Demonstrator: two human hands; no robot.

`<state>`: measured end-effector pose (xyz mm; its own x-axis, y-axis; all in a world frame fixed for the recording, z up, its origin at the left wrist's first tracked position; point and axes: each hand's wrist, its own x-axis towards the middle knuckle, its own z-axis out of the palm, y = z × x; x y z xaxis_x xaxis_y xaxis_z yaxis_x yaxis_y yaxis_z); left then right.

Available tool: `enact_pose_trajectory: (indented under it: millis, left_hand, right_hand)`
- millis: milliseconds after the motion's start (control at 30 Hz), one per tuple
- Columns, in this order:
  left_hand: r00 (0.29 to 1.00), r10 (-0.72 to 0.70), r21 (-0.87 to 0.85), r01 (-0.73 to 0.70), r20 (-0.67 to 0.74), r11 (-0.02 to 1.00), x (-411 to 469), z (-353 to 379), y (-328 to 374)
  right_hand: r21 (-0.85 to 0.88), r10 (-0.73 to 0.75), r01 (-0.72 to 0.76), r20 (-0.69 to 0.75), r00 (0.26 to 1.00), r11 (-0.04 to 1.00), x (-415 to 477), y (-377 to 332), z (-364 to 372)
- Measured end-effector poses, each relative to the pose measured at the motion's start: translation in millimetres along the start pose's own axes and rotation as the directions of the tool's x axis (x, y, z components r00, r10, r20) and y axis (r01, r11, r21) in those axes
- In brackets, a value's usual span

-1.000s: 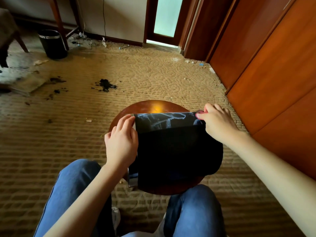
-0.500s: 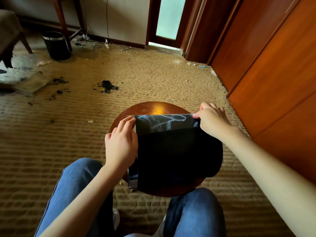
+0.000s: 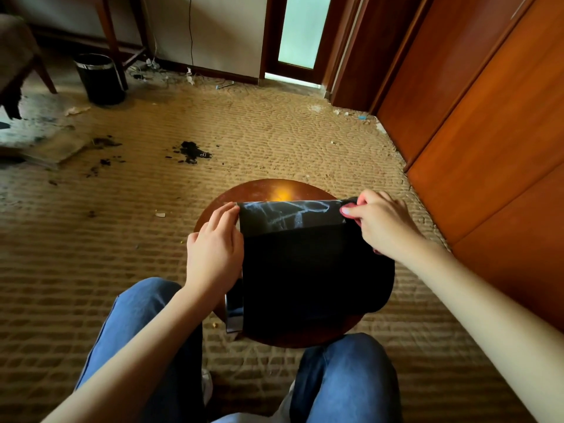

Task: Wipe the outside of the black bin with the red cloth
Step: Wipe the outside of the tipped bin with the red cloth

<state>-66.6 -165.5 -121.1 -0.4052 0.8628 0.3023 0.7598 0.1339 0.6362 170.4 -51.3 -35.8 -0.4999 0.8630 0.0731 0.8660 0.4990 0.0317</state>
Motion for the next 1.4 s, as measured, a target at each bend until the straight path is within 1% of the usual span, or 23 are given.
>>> enact_pose_trajectory:
  millis: [67, 133, 200, 267, 333, 400, 467, 567, 633, 700, 767, 833, 933, 1033, 1133, 1233, 1300, 1400]
  left_hand:
    - [1.000, 0.014, 0.025, -0.014, -0.001, 1.000, -3.3, -1.6, 0.0]
    - [1.000, -0.007, 0.005, 0.007, -0.006, 1.000, -1.3, -2.9, 0.6]
    - [0.998, -0.066, -0.043, 0.066, -0.002, 0.997, 8.4, -2.5, 2.1]
    - [0.992, -0.121, -0.093, 0.123, 0.020, 0.988, 17.6, -1.3, 4.8]
    - [0.991, -0.134, -0.116, 0.136, 0.024, 0.984, 19.8, -0.3, 4.9]
    - [0.994, -0.111, -0.120, 0.113, 0.016, 0.986, 15.1, 0.5, 4.2]
    - [0.996, -0.085, -0.115, 0.084, 0.003, 0.990, 6.9, 0.9, 4.3]
    - [0.999, -0.047, -0.102, 0.045, -0.017, 0.994, -4.4, -1.0, 5.9]
    - [0.999, -0.037, -0.087, 0.035, -0.022, 0.996, -8.3, -2.7, 5.6]
    - [0.999, -0.038, -0.099, 0.036, -0.019, 0.994, -6.5, -4.7, 5.1]
    - [0.998, -0.059, -0.124, 0.057, -0.010, 0.991, 1.2, -7.0, 5.4]
    - [0.996, -0.086, -0.147, 0.085, 0.006, 0.985, 10.7, -7.7, 6.8]
    - [0.997, -0.083, -0.197, 0.082, 0.003, 0.977, 16.7, -5.1, 5.9]
    - [0.998, -0.065, -0.235, 0.064, 0.003, 0.970, 10.9, -3.2, 5.8]
    - [0.999, -0.041, -0.212, 0.039, -0.009, 0.977, 4.3, -3.1, 6.6]
    - [1.000, -0.022, -0.180, 0.018, -0.020, 0.983, -1.2, -3.4, 5.7]
    - [1.000, -0.010, -0.150, 0.007, -0.019, 0.989, -1.3, -3.7, 4.5]
    - [1.000, -0.013, -0.094, 0.012, -0.012, 0.995, 6.1, -5.2, 3.9]
  right_hand:
    - [-0.012, 0.034, -0.033, 0.057, 0.998, 0.999, 19.6, -6.3, 0.3]
    - [-0.024, 0.051, -0.049, 0.081, 0.995, 0.998, 24.7, -9.2, -0.2]
    - [-0.053, 0.014, -0.011, 0.044, 0.999, 0.999, 11.4, -7.9, -0.7]
    - [-0.070, -0.048, 0.046, -0.024, 0.999, 0.996, -12.7, -2.0, 2.1]
    - [-0.085, -0.124, 0.117, -0.084, 0.989, 0.990, -38.1, 0.3, 8.2]
    - [-0.083, -0.151, 0.142, -0.116, 0.982, 0.986, -50.5, 4.7, 15.5]
    - [-0.065, -0.117, 0.110, -0.133, 0.984, 0.992, -42.9, 5.3, 15.4]
    - [-0.041, -0.042, 0.038, -0.101, 0.994, 0.998, -11.2, -5.8, 9.8]
    - [-0.057, 0.005, -0.006, -0.020, 1.000, 0.998, 10.2, -15.8, 6.9]
    - [-0.085, 0.030, -0.029, 0.012, 0.999, 0.996, 20.5, -23.0, 6.6]
    - [-0.112, 0.031, -0.033, -0.021, 0.999, 0.993, 14.8, -25.9, 8.6]
    - [-0.111, 0.007, -0.018, -0.097, 0.995, 0.994, -5.6, -24.6, 12.7]
    - [-0.066, -0.096, 0.084, -0.226, 0.969, 0.994, -43.7, -20.2, 22.5]
    - [-0.057, -0.132, 0.121, -0.263, 0.956, 0.991, -55.1, -14.1, 29.5]
    - [-0.024, -0.072, 0.068, -0.234, 0.970, 0.997, -29.9, -19.4, 22.7]
    - [-0.014, 0.018, -0.020, -0.120, 0.993, 1.000, 6.6, -27.8, 18.2]
    - [-0.028, 0.053, -0.054, -0.039, 0.998, 0.998, 23.0, -33.8, 16.1]
    - [-0.045, 0.058, -0.060, -0.033, 0.998, 0.997, 23.6, -35.1, 17.2]
